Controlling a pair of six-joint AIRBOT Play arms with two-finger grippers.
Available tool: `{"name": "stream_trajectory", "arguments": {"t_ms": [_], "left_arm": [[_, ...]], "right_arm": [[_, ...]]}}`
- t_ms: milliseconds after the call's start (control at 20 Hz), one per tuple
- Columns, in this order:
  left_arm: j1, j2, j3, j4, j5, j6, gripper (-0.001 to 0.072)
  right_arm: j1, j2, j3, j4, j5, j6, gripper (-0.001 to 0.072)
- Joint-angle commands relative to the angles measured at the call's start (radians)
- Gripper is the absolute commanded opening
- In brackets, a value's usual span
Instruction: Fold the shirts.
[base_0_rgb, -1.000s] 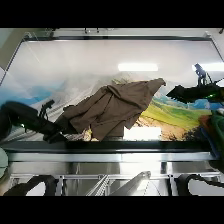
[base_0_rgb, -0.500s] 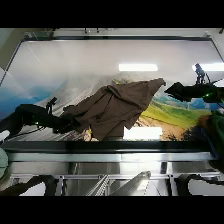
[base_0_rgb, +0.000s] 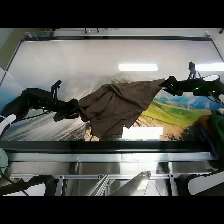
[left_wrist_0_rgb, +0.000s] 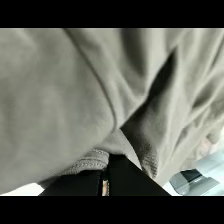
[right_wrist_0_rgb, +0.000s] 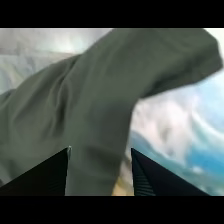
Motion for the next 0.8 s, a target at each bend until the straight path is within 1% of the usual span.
{"name": "stream_trajectory", "arguments": {"t_ms": [0, 50, 100, 200, 300, 350, 450, 500, 550, 600, 650, 700, 750], "left_arm": [[-0.003, -0.003, 0.073, -0.004, 0.034, -0.003, 0.0014], [-0.003, -0.003, 0.101, -0.014, 0.055, -0.006, 0.0014], [-0.002, 0.003, 0.135, -0.047, 0.088, -0.005, 0.0014], [0.014, 0.046, 0.214, -0.101, 0.163, -0.004, 0.0014], [0.032, 0.149, 0.312, -0.141, 0.253, -0.003, 0.0014], [0.046, 0.222, 0.367, -0.157, 0.292, -0.003, 0.0014], [0.07, 0.396, 0.48, -0.204, 0.324, -0.003, 0.0017], [0.089, 0.493, 0.544, -0.229, 0.314, -0.006, 0.0019], [0.117, 0.575, 0.612, -0.238, 0.294, -0.029, 0.002], [0.158, 0.637, 0.692, -0.236, 0.288, -0.063, 0.002], [0.212, 0.682, 0.789, -0.235, 0.306, -0.082, 0.0021], [0.271, 0.71, 0.884, -0.235, 0.335, -0.084, 0.0021], [0.324, 0.72, 0.968, -0.234, 0.362, -0.085, 0.0021]], "right_arm": [[0.031, -0.095, 0.071, 0.089, 0.012, -0.002, 0.0409], [0.035, -0.1, 0.071, 0.114, 0.037, -0.004, 0.0089], [0.034, -0.095, 0.071, 0.144, 0.079, -0.02, 0.002], [0.023, -0.04, 0.071, 0.241, 0.235, -0.171, 0.0018], [0.006, 0.094, 0.07, 0.336, 0.385, -0.268, 0.0018], [-0.007, 0.198, 0.07, 0.384, 0.436, -0.306, 0.0018], [-0.041, 0.446, 0.07, 0.489, 0.476, -0.37, 0.0019], [-0.064, 0.576, 0.071, 0.547, 0.468, -0.408, 0.0019], [-0.094, 0.717, 0.071, 0.593, 0.421, -0.442, 0.0019], [-0.126, 0.843, 0.071, 0.592, 0.34, -0.447, 0.002], [-0.158, 0.966, 0.071, 0.556, 0.243, -0.446, 0.0019], [-0.18, 1.069, 0.071, 0.51, 0.175, -0.446, 0.0019], [-0.193, 1.142, 0.071, 0.472, 0.137, -0.443, 0.0019]]}}
